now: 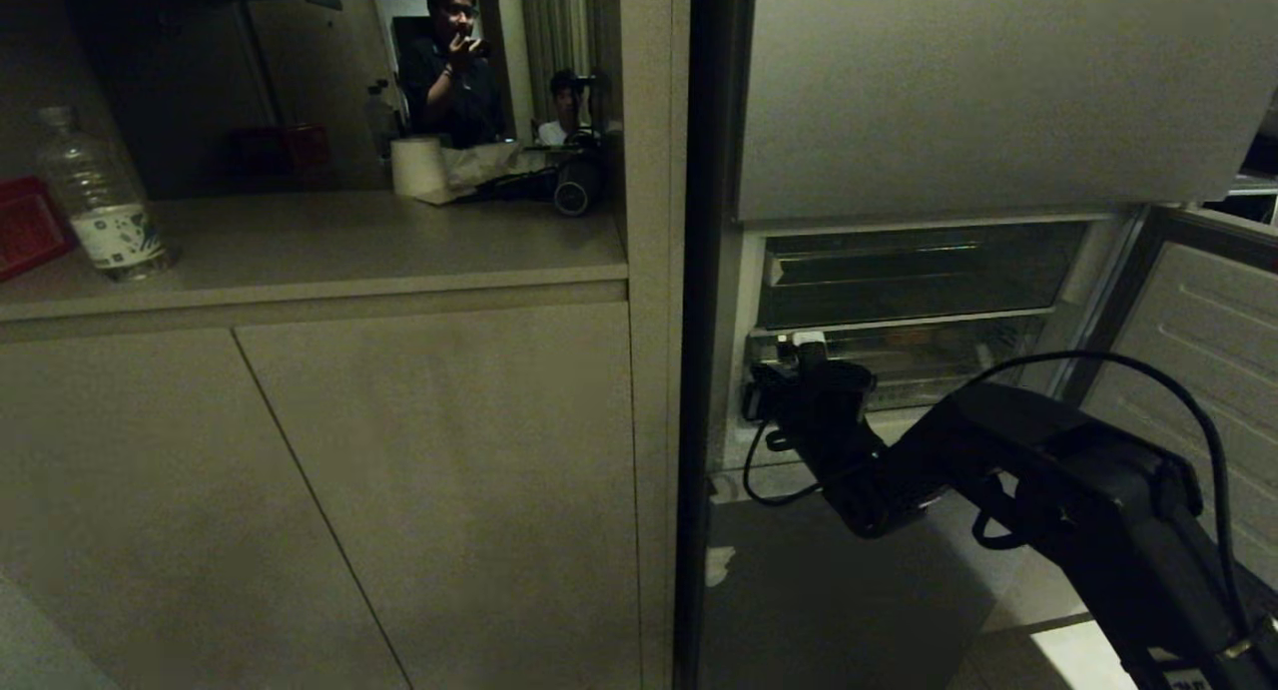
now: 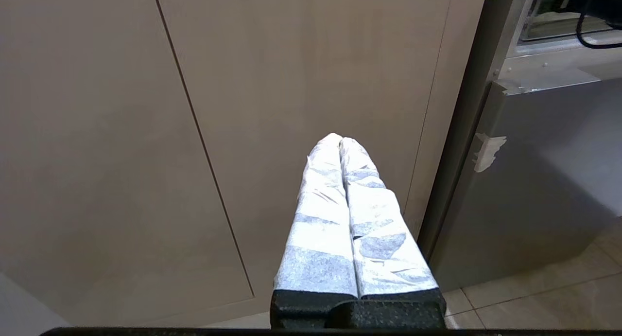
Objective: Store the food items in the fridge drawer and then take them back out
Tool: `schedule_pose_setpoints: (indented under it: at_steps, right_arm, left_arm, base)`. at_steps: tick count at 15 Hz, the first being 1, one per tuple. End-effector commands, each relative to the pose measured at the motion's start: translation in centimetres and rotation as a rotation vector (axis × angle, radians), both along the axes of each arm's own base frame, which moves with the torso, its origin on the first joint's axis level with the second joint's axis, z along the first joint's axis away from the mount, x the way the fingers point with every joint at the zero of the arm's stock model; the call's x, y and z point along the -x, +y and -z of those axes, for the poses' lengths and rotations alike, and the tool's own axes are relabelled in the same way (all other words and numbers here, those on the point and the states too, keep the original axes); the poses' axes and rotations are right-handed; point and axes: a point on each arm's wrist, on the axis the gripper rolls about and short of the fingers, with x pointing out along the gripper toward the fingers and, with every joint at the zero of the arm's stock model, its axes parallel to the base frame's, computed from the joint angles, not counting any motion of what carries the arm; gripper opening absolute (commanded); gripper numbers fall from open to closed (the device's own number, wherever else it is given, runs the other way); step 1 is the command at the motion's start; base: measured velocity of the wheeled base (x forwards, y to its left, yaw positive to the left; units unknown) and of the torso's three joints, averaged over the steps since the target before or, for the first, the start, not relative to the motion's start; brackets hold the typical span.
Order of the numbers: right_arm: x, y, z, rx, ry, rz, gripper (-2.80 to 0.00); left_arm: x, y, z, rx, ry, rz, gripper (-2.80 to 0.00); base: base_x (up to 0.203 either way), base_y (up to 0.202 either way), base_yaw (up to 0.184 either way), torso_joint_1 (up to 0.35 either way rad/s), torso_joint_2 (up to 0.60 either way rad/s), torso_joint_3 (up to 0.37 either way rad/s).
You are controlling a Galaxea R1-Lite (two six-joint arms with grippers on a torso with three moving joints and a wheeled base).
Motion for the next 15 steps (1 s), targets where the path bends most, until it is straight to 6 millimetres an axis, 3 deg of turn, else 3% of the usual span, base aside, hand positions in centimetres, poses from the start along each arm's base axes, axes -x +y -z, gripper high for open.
schedule_pose_setpoints:
  at_steps: [1, 7, 15]
  right_arm:
    - [0.1, 0.4, -0.3, -0.003, -0.015, -0.007, -2.8]
    - [0.4, 0.3, -0.4, -0.002, -0.004, -0.002, -2.8]
    - [2.6, -0.3, -0.5, 0.011, 0.063, 0.03, -2.8]
  left_arm:
    - [0.0, 0.0, 0.0, 0.0, 0.002, 0.0, -2.8]
    - [0.0, 0.0, 0.0, 0.0, 0.002, 0.0, -2.8]
    - [0.0, 0.0, 0.0, 0.0, 0.002, 0.0, -2.8]
  base:
    - [0.0, 0.0, 0.0, 0.0, 0.0, 0.0]
    - [0.0, 0.0, 0.0, 0.0, 0.0, 0.0]
    - [0.0, 0.0, 0.0, 0.0, 0.0, 0.0]
